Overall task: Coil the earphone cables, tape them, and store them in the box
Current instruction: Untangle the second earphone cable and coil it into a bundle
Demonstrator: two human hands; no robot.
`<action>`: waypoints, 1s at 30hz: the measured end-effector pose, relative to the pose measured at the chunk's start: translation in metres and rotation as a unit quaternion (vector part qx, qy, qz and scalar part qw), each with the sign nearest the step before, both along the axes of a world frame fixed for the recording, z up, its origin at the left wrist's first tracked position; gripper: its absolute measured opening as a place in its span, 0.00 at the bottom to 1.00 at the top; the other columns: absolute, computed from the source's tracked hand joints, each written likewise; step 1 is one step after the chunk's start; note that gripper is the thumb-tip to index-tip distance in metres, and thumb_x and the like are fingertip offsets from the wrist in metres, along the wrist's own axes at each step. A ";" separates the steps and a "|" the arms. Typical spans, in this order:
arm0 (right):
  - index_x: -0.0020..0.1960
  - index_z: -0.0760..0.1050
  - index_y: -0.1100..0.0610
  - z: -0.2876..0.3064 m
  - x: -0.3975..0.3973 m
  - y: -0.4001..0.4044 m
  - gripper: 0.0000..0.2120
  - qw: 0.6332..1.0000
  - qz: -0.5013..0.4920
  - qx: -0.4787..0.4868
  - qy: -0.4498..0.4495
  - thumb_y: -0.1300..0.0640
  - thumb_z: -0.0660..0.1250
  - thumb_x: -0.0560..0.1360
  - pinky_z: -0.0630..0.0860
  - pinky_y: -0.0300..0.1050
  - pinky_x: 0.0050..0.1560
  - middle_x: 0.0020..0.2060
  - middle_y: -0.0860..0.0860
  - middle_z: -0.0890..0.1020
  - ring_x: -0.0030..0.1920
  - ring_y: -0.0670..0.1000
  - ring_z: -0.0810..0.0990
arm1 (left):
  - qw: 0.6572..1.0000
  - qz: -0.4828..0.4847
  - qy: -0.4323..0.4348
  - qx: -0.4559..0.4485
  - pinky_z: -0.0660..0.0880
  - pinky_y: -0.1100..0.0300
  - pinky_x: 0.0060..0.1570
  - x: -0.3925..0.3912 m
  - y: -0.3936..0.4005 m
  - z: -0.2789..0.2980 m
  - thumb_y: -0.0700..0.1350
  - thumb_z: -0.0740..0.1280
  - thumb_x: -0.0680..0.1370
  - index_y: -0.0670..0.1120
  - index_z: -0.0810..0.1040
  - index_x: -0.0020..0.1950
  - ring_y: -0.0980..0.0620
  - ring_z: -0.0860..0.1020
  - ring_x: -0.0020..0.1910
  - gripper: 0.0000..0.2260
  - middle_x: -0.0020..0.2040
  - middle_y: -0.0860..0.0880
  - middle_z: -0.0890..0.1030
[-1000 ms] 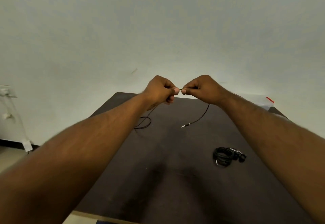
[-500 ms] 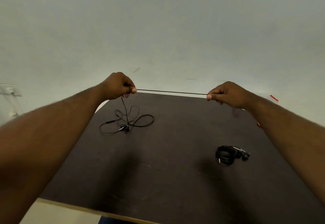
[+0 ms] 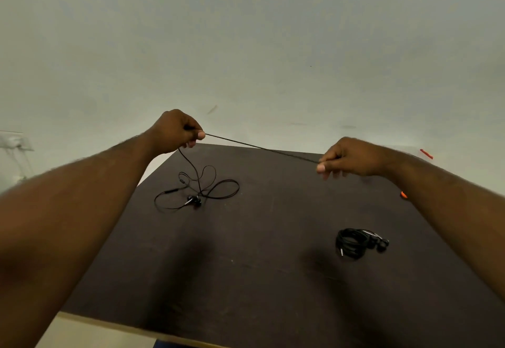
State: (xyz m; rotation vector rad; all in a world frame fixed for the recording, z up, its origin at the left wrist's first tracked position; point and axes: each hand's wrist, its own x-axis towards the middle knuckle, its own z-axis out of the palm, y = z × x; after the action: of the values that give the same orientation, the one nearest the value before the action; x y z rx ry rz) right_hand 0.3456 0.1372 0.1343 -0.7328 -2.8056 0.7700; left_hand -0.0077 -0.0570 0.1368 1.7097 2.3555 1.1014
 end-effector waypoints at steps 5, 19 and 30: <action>0.49 0.82 0.62 0.003 -0.005 -0.066 0.10 0.946 0.094 -0.306 -0.047 0.57 0.66 0.75 0.81 0.46 0.48 0.46 0.60 0.85 0.42 0.52 0.84 | 0.997 0.007 -0.039 0.067 0.77 0.62 0.37 -0.005 0.002 0.014 0.41 0.71 0.76 0.45 0.82 0.44 0.52 0.79 0.33 0.02 0.35 0.44 0.82; 0.52 0.82 0.58 0.060 -0.067 -0.117 0.09 0.678 0.128 -0.408 0.598 0.66 0.65 0.76 0.75 0.44 0.62 0.52 0.51 0.84 0.61 0.51 0.79 | 0.982 -0.141 -0.118 -0.048 0.81 0.57 0.36 0.065 0.020 -0.025 0.42 0.71 0.76 0.38 0.83 0.45 0.46 0.84 0.36 0.07 0.37 0.40 0.84; 0.51 0.83 0.62 -0.010 -0.063 -0.045 0.09 0.986 -0.039 0.103 0.125 0.58 0.67 0.77 0.69 0.33 0.59 0.59 0.49 0.82 0.60 0.44 0.78 | 0.990 -0.129 0.052 -0.024 0.80 0.62 0.45 0.069 -0.004 0.010 0.43 0.71 0.76 0.46 0.83 0.45 0.59 0.82 0.36 0.02 0.37 0.51 0.84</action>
State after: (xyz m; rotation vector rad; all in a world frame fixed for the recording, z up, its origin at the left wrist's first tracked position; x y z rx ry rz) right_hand 0.2827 0.0919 0.1244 -0.6571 -2.5649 0.5088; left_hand 0.0617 -0.0608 0.1469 2.0284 2.1158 0.9268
